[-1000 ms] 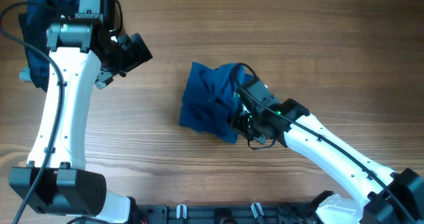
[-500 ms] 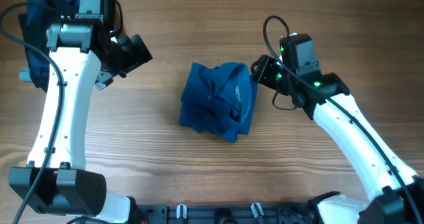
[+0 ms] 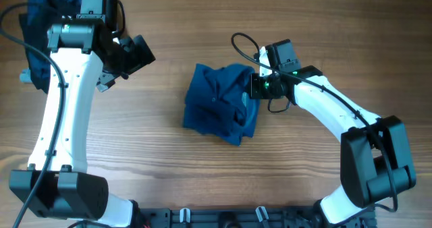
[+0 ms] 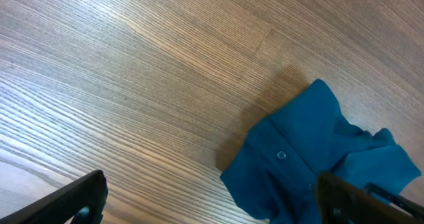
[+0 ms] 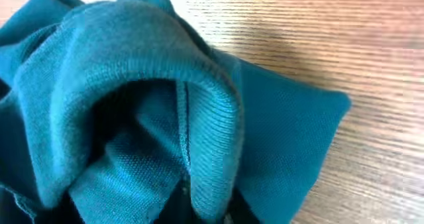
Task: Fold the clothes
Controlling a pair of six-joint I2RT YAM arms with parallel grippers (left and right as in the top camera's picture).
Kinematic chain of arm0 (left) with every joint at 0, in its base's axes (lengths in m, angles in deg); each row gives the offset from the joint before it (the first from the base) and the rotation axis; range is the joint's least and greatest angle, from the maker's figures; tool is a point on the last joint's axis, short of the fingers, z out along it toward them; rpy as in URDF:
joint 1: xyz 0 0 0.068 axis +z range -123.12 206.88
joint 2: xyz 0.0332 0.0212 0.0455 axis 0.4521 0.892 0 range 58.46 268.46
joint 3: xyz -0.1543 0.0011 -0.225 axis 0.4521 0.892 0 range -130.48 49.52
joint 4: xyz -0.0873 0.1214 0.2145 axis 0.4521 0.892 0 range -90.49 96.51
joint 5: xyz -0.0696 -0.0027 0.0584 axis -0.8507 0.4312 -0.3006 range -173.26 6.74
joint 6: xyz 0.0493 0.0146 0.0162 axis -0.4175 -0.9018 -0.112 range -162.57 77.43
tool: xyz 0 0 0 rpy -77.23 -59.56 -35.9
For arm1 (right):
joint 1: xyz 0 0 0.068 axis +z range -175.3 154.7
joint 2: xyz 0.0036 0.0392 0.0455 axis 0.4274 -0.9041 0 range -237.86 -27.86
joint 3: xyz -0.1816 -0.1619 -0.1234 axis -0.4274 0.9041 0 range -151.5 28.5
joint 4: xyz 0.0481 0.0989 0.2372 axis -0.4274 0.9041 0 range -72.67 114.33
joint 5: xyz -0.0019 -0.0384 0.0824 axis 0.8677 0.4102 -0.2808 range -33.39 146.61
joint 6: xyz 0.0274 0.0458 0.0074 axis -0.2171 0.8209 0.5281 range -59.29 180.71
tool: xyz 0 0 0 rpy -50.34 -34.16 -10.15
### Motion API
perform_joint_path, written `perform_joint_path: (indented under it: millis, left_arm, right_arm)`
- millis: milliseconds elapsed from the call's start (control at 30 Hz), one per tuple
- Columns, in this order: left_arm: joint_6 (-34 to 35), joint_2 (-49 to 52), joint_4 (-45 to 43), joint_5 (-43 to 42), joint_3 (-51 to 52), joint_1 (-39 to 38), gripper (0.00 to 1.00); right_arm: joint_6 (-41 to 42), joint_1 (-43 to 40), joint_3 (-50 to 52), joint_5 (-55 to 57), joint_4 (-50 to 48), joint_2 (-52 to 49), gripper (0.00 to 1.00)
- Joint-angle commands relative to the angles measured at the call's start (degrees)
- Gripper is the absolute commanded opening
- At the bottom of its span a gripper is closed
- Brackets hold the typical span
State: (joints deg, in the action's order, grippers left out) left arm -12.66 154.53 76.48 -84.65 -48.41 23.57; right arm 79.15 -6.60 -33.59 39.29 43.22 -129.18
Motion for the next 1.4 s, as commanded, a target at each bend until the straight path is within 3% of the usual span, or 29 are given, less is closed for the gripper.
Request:
perform_joint_path:
  millis: [0,267,300,333,467,533,667,867,1000,1100,1367]
  left_arm:
    - [0.6,0.4,0.0,-0.3,-0.2,0.2,1.00]
    - [0.6,0.4,0.0,-0.3,-0.2,0.2,1.00]
    - [0.6,0.4,0.0,-0.3,-0.2,0.2,1.00]
    - [0.6,0.4,0.0,-0.3,-0.2,0.2,1.00]
    - [0.6,0.4,0.0,-0.3,-0.2,0.2,1.00]
    - [0.6,0.4,0.0,-0.3,-0.2,0.2,1.00]
    - [0.6,0.4,0.0,-0.3,-0.2,0.2,1.00]
    - [0.6,0.4,-0.2,-0.3,-0.2,0.2,1.00]
    - [0.5,0.4,-0.3,-0.3,-0.2,0.2,1.00]
    - [0.5,0.4,-0.1,-0.3,-0.2,0.2,1.00]
    - [0.3,0.4,0.0,-0.2,-0.2,0.2,1.00]
  right_arm:
    - [4.2,0.0,-1.1,7.5,2.4,1.2,0.05]
    - [14.2,0.0,-1.4,20.7,5.4,2.8,0.04]
    - [14.8,0.0,-1.4,21.9,5.9,2.8,0.16]
    - [14.7,0.0,-1.4,22.6,6.7,2.8,0.39]
    - [16.2,0.0,-4.3,29.9,13.6,2.9,0.45]
    - [16.0,0.0,-9.2,28.2,20.2,3.1,0.49]
    - [16.0,0.0,-16.5,18.5,31.6,4.2,0.51]
    - [11.4,2.8,-13.3,1.6,36.5,5.5,0.52]
    - [26.2,8.1,-5.3,1.9,31.6,5.3,0.50]
    - [39.4,9.1,-1.6,4.7,30.4,5.2,0.54]
    - [41.5,9.1,-1.2,7.4,28.9,7.1,0.52]
